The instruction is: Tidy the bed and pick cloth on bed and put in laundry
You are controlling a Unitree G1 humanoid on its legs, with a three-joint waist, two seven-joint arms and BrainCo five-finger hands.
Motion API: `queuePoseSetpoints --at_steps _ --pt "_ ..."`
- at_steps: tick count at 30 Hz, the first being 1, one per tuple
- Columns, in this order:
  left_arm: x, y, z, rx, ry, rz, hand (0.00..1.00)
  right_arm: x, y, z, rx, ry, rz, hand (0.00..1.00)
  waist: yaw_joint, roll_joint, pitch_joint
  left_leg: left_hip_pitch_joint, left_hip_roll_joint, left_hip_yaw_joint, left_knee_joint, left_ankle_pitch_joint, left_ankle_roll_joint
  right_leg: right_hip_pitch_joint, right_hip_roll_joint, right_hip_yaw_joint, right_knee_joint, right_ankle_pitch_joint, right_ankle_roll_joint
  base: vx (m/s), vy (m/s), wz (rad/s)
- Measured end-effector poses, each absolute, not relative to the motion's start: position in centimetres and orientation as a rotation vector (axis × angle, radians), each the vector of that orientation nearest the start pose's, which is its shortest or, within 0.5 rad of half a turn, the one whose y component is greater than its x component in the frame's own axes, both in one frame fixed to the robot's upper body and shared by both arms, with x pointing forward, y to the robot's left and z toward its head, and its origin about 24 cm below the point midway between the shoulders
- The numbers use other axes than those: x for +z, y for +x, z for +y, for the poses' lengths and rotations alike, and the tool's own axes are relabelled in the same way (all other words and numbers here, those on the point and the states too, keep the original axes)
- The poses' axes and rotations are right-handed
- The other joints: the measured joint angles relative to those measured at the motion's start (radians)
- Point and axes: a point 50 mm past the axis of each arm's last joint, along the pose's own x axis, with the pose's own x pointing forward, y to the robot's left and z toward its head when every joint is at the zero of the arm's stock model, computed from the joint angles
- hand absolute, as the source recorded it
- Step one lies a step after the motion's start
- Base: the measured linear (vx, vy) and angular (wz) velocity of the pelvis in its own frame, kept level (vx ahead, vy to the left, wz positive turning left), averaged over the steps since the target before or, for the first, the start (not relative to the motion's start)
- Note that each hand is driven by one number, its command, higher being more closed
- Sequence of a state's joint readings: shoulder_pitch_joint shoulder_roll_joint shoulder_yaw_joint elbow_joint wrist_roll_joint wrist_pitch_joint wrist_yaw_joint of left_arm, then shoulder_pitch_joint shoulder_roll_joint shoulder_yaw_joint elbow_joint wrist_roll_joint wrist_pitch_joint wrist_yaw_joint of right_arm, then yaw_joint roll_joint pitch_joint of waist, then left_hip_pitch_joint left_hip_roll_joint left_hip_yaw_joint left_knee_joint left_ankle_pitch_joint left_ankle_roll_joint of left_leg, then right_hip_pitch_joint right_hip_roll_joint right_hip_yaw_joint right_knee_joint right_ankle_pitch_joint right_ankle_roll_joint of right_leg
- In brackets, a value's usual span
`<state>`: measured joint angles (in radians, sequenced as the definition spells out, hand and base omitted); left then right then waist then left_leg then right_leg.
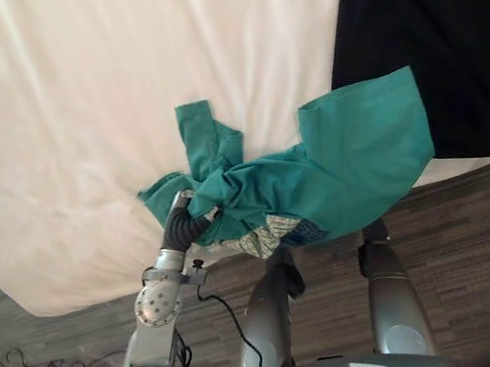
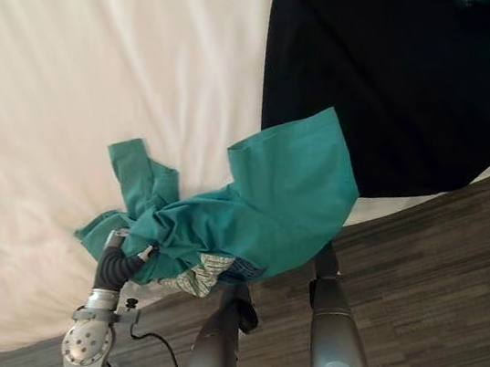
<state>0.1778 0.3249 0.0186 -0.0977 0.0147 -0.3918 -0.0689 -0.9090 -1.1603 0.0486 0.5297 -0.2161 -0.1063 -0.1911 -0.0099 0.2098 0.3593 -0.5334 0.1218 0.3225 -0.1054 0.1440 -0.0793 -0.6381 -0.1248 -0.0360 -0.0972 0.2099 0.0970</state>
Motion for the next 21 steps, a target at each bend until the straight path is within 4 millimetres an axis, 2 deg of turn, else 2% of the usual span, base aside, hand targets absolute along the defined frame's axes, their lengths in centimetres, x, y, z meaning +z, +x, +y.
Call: queuePoseSetpoints --at_steps 4,5,10,14,15,17,21 --pt "7.2 20.7 21.3 -0.099 0.341 -0.291 1.00 36.2 29.5 -34.1 -0.639 -1.157 -0.617 0.00 0.013 -0.003 -0.001 -0.018 0.028 0.013 0.000 0.015 -0.021 -0.018 0.024 -0.006 0.000 0.000 -0.001 0.00 -0.034 -0.06" --pt "7.5 20.5 21.7 -0.094 0.336 -0.297 1.00 36.4 29.4 -33.8 -0.629 -1.157 -0.639 1.00 0.019 -0.004 -0.002 -0.031 0.037 0.025 0.000 0.016 -0.023 -0.032 0.032 -0.006 0.000 0.001 -0.002 -0.01 -0.036 -0.07" --pt "8.2 20.2 22.7 -0.112 0.350 -0.304 1.00 35.9 29.3 -33.5 -0.589 -1.127 -0.658 1.00 0.029 -0.012 -0.007 -0.060 0.051 0.030 0.000 0.027 -0.025 -0.055 0.046 -0.011 0.000 0.008 -0.012 -0.01 -0.015 -0.02" --pt "8.2 20.1 22.8 -0.117 0.357 -0.300 1.00 34.1 29.6 -34.0 -0.537 -1.107 -0.592 1.00 0.044 -0.041 -0.037 -0.068 0.060 0.035 0.001 0.026 -0.024 -0.061 0.052 -0.024 0.000 0.008 -0.021 -0.02 -0.014 0.04" --pt "8.1 20.1 22.7 -0.131 0.358 -0.292 1.00 32.9 29.9 -34.3 -0.509 -1.109 -0.545 1.00 0.057 -0.058 -0.069 -0.077 0.060 0.038 0.001 0.028 -0.023 -0.074 0.052 -0.024 0.000 0.010 -0.023 0.00 0.000 0.00" --pt "7.9 19.9 22.7 -0.144 0.359 -0.278 1.00 31.6 30.0 -34.5 -0.471 -1.103 -0.493 1.00 0.064 -0.072 -0.085 -0.079 0.058 0.038 0.002 0.037 -0.020 -0.070 0.050 -0.030 0.000 0.010 -0.023 0.00 0.008 0.14" --pt "6.6 19.6 22.9 -0.142 0.350 -0.191 1.00 27.5 30.1 -35.3 -0.428 -1.067 -0.380 1.00 0.063 -0.086 -0.096 -0.065 0.057 0.047 0.006 0.082 -0.023 -0.019 0.044 -0.075 0.000 -0.007 -0.042 -0.01 0.003 0.33"
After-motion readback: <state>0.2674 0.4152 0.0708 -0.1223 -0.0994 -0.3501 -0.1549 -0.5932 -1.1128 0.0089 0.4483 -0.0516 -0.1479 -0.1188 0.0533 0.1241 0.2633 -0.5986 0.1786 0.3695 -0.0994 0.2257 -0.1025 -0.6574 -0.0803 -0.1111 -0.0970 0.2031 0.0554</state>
